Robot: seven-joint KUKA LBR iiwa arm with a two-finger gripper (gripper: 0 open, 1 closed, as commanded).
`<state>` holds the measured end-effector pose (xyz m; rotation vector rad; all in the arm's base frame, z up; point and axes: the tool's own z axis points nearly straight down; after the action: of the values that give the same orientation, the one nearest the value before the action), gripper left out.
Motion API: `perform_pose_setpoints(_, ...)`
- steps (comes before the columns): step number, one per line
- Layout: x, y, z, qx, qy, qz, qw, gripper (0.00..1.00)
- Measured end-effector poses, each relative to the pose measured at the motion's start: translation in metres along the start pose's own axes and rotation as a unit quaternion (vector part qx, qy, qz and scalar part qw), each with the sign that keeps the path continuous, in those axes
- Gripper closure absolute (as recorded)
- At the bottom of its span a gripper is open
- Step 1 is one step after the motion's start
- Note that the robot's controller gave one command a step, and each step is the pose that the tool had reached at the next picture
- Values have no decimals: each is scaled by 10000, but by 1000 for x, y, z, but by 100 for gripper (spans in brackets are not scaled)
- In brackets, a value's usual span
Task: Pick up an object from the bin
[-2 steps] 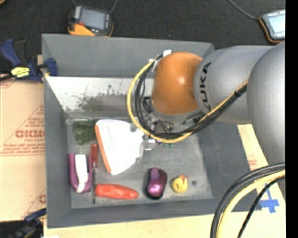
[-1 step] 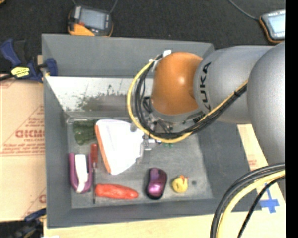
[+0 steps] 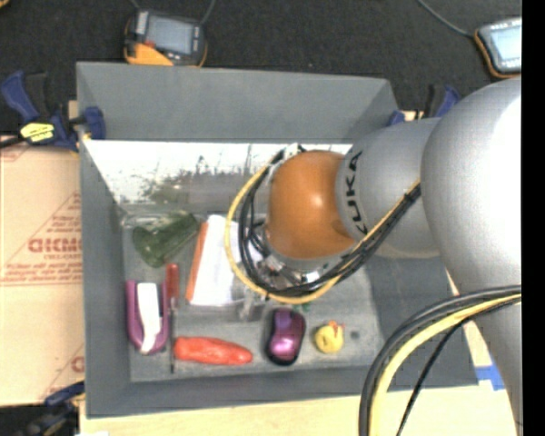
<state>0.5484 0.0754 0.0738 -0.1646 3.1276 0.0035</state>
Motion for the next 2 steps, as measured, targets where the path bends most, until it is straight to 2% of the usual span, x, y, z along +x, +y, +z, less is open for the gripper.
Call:
perform_pose_setpoints(1,0,0,0,-2,6,6,10000,0)
perform_pose_setpoints(2,0,0,0,-3,6,8,10000,0)
